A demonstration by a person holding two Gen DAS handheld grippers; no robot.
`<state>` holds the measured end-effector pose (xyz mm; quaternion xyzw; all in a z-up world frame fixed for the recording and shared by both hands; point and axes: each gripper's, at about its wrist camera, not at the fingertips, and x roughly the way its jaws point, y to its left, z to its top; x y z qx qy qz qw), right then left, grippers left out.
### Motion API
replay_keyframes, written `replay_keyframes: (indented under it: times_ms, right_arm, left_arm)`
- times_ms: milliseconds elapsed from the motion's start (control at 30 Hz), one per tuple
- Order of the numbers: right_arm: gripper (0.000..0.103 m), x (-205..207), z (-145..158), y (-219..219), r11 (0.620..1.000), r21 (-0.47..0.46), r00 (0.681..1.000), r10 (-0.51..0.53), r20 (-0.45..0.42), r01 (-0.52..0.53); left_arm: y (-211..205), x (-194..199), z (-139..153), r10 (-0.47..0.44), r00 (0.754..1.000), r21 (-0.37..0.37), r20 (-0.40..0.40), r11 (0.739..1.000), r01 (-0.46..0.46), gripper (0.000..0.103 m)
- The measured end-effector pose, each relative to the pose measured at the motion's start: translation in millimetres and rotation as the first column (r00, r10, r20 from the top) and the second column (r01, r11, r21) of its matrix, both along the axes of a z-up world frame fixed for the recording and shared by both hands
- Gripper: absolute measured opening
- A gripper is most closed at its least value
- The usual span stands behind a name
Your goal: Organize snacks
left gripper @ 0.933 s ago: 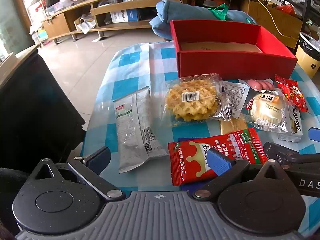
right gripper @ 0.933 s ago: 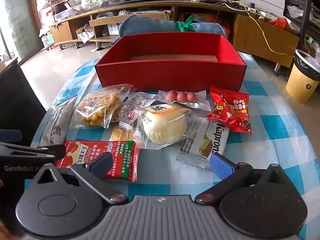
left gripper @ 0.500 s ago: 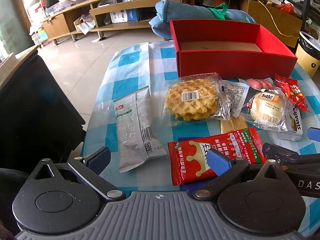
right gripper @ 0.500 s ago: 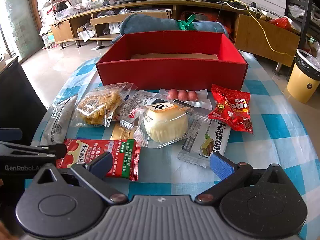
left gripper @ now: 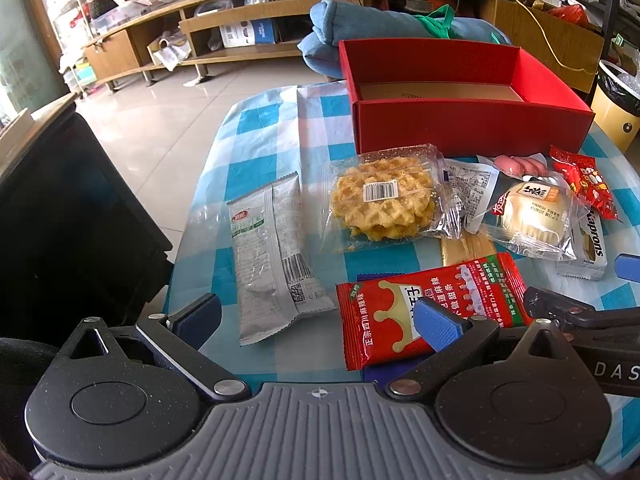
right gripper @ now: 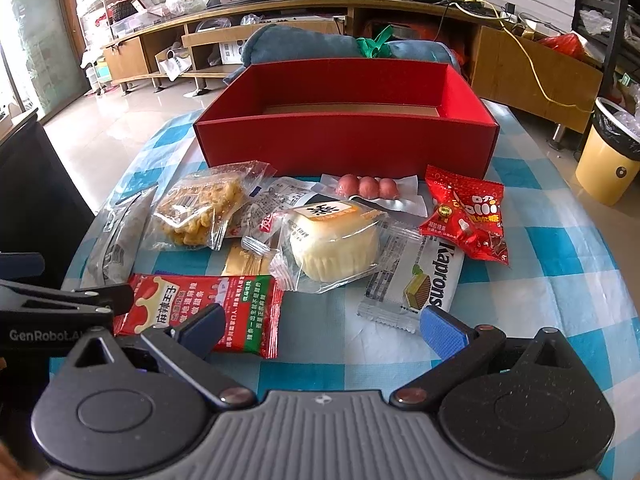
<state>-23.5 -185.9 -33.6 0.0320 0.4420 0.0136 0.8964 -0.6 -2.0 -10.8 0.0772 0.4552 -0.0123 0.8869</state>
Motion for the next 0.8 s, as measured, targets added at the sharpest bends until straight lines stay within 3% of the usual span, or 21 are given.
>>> replay_keyframes:
  times_ms: [533, 800]
  right_arm:
    - [0.099, 0.4, -0.1, 0.8, 1.000, -0.006, 1.000, 0.008, 0.006, -0.008]
    - [0.099, 7.2, 0.2, 2.9, 0.998, -0.053, 0.998, 0.044, -0.038, -0.046]
  left_arm:
    - [1.7, 0.4, 2.0, 0.000, 1.000, 0.001, 0.003, 1.000, 0.000, 0.103]
    - [24.9, 17.4, 7.9, 0.076, 0.997, -0.028, -0.004, 0.997, -0.076, 0.103]
